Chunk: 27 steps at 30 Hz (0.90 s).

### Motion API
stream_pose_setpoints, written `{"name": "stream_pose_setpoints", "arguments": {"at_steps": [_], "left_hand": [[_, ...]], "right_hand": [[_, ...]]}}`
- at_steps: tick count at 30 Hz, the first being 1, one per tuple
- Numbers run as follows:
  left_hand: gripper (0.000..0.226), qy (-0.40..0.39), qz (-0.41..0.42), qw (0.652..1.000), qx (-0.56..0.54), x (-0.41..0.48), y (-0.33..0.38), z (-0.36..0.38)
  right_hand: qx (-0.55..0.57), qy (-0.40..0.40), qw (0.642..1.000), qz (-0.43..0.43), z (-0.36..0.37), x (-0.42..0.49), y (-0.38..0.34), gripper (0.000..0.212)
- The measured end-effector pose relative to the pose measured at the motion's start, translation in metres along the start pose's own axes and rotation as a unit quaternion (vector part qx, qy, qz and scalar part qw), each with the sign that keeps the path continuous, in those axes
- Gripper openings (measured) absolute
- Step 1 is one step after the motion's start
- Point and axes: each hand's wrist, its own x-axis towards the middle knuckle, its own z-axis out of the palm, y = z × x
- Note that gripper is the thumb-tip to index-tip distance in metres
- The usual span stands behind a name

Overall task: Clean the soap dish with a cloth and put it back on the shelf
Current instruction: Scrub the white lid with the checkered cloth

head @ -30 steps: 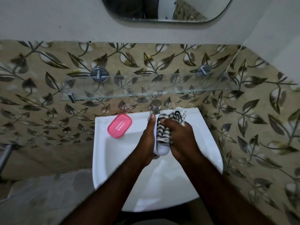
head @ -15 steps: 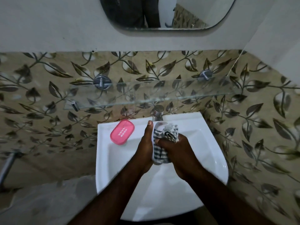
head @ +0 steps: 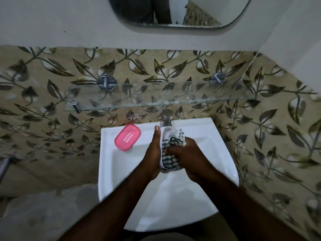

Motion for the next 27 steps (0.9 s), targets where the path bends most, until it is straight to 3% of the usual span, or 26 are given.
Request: {"name": "stream_pose_setpoints", "arguments": {"at_steps": [4,7,10,13,15,18,21,25,27], "left_hand": [[0.067,-0.011,0.015,0.998,-0.058,0.005,0.000,0.016],[0.067,-0.010,0.031,0.999,-0.040,0.001,0.007,0.009],[0.072,0.000,0.030,1.000,-0.006,-0.001,0.005,0.001],[0.079,-0.003,0.014,1.000,-0.008,-0.002,0.002,0.016],[0.077,-0.013,0.015,0.999,-0.044,-0.003,0.004,0.026],[0.075,-0.011,0.007,0.999,-0.036,-0.002,0.010,0.022],[0.079,-0.009,-0.003,0.999,-0.037,0.000,0.013,0.010],[0.076,-0.024,0.000,0.997,-0.078,-0.004,0.006,0.019],[0.068,-0.019,0.016,0.995,-0.096,-0.004,0.006,0.020]], "right_hand": [[0.081,0.086,0.992,-0.036,0.003,0.020,-0.011,0.016],[0.019,0.046,0.996,-0.068,0.007,0.007,-0.003,0.020],[-0.018,-0.014,1.000,-0.020,0.002,0.002,0.001,0.021],[0.063,0.052,0.997,0.000,-0.005,0.016,-0.008,0.017],[0.102,0.082,0.991,-0.032,-0.004,0.019,-0.014,0.017],[-0.021,0.054,0.992,-0.109,-0.002,0.008,-0.008,0.022],[-0.117,-0.036,0.987,-0.106,-0.007,0.004,-0.002,0.019],[0.047,0.032,0.998,-0.040,-0.008,0.025,-0.017,0.016],[0.067,0.050,0.994,-0.066,-0.002,0.023,-0.017,0.016]]}}
